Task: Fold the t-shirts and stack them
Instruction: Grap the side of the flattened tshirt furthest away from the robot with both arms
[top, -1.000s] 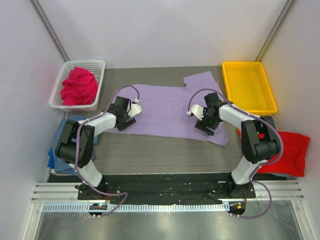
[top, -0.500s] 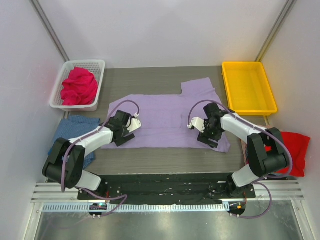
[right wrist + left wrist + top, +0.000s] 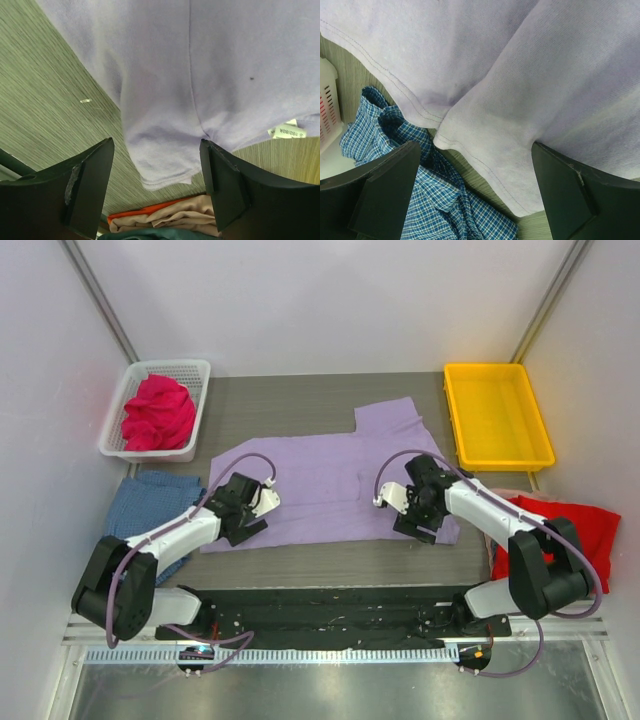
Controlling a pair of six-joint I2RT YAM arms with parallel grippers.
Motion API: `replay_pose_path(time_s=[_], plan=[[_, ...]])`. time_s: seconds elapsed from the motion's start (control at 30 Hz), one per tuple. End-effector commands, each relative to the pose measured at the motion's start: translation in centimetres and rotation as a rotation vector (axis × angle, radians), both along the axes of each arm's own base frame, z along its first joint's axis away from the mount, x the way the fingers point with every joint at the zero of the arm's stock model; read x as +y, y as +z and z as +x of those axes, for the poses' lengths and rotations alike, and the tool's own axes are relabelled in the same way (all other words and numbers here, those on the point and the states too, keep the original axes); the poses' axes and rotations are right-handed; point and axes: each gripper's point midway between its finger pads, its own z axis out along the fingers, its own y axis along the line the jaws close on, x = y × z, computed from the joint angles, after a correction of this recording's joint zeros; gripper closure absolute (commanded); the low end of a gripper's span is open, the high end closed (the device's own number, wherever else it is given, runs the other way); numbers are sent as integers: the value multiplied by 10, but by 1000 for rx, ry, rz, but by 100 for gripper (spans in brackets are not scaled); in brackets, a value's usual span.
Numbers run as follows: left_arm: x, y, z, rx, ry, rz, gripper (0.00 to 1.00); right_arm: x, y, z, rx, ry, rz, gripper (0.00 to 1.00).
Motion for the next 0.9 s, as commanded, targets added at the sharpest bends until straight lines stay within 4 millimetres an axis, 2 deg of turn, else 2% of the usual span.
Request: replay_pose_path(time_s=[0.0,0.1,0.2,0.33,0.43,0.63,0.87], plan=[[3,-11,-13,81,2,26,0,8,32,22,-124,-15,38,23],[2,-11,-7,76,3,31,0,5,44,43,-201,-35,13,23],[1,-12,-3,70,1,33,0,7,44,57,-245,-36,19,23],[1,-15,-1,69,0,39,0,10,31,77,-288,-34,12,23],[1,-15,2,59,-2,43,0,13,16,82,-283,-26,8,23],[1,-17,5,56,-7,56,0,16,2,82,-261,-19,15,23],[0,-19,15,47,-21,79,0,7,-10,57,-196,19,-11,23]])
